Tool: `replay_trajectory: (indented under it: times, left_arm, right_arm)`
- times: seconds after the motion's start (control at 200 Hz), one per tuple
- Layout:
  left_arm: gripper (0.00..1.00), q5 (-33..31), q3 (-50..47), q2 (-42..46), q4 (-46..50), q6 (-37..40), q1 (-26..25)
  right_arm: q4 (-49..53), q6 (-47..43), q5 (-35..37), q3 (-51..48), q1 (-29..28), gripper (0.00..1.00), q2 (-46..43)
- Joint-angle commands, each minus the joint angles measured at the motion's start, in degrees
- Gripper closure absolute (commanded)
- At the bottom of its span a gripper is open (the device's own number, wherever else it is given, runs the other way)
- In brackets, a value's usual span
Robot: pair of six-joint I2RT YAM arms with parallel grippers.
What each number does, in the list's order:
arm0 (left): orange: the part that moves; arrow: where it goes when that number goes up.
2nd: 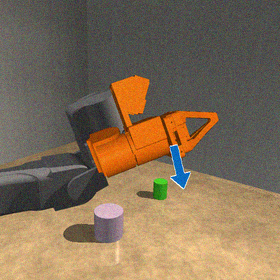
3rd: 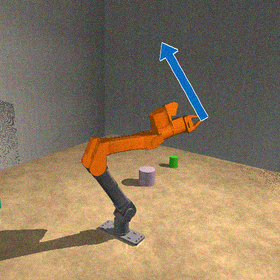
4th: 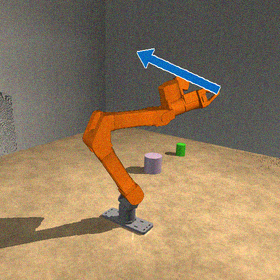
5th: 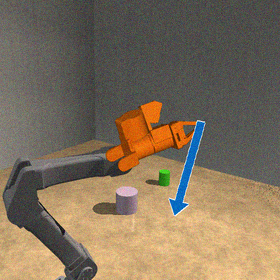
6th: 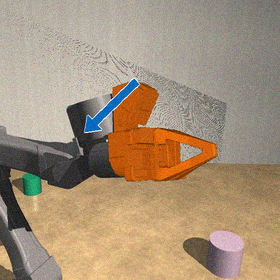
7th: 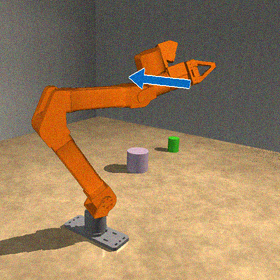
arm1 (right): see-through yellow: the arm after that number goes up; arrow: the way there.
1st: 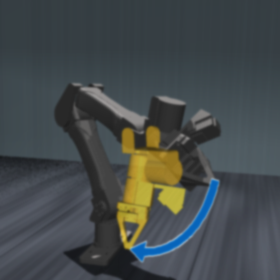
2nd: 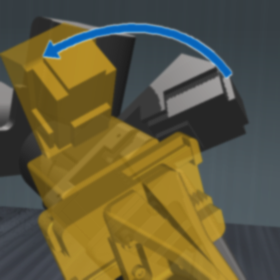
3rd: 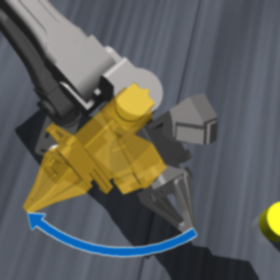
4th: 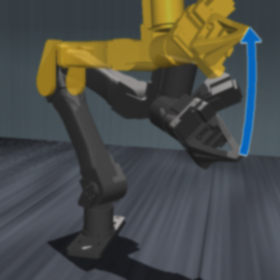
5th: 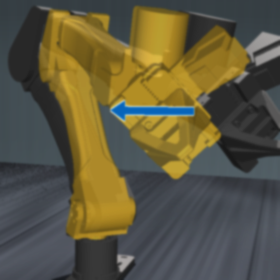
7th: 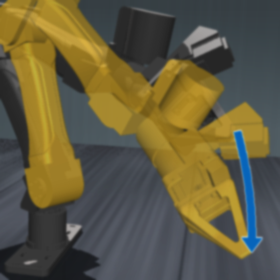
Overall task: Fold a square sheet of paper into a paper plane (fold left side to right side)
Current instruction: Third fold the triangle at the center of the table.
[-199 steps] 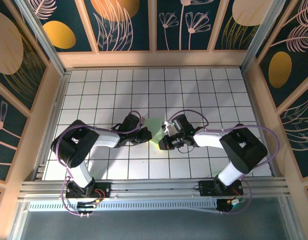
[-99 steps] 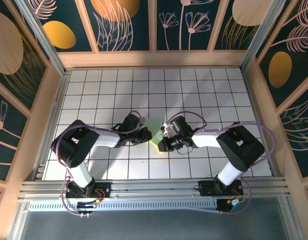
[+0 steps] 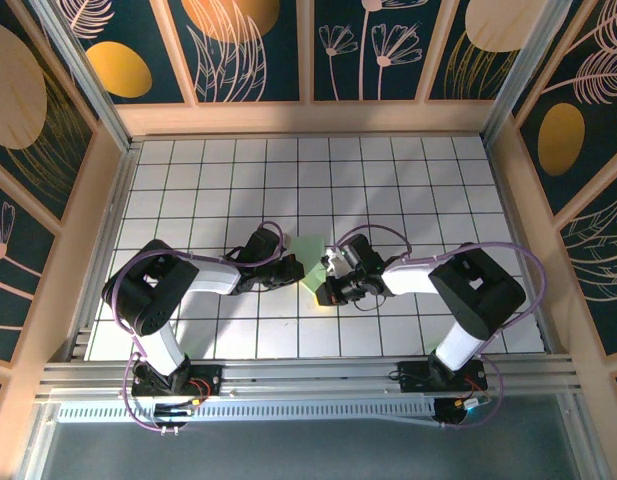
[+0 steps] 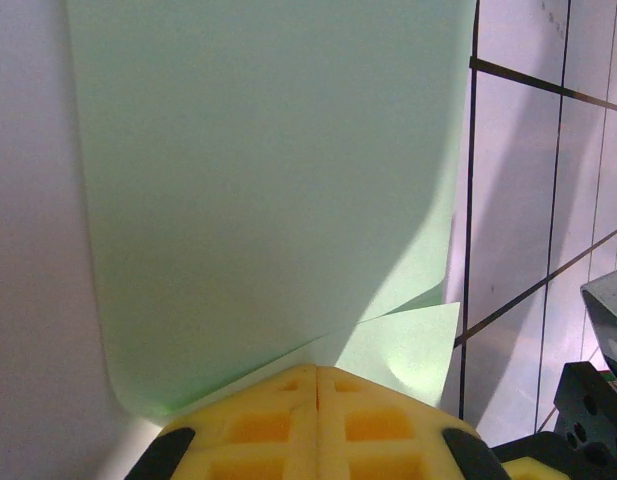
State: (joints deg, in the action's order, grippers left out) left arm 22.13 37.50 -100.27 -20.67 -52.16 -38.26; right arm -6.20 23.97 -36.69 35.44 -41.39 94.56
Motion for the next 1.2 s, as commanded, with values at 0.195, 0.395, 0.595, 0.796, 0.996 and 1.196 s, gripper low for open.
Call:
replay_trajectory:
  times: [0.195, 0.395, 0.595, 0.796, 0.996, 1.196]
  left_arm:
    - [1.00, -5.1, -0.1, -3.7, 5.2, 1.4, -0.2]
    - [1.00, -5.3, 0.1, -4.0, 5.4, 1.3, -0.2]
    - [1.00, -5.5, 0.3, -3.8, 5.8, 1.5, -0.2]
    - [1.00, -5.5, 0.5, -3.4, 6.1, 2.0, -0.2]
    - [1.00, -5.4, 0.8, -3.3, 6.2, 2.2, -0.2]
    - [1.00, -5.4, 1.0, -3.2, 6.3, 2.2, -0.2]
  right_arm:
    - [4.1, -1.4, 2.0, -0.6, -1.0, 0.98, 1.0]
    - [5.9, -1.9, 1.5, -1.6, -1.1, 0.98, -0.7]
    - [9.1, -2.7, 1.0, -1.8, -1.0, 0.99, -4.3]
    - [11.7, -3.0, -0.4, 1.7, 0.5, 1.00, -11.4]
    - [7.8, -1.9, -0.1, 3.8, 1.3, 1.00, -9.2]
    - [3.6, 0.4, 3.0, 5.3, 1.3, 1.00, -3.3]
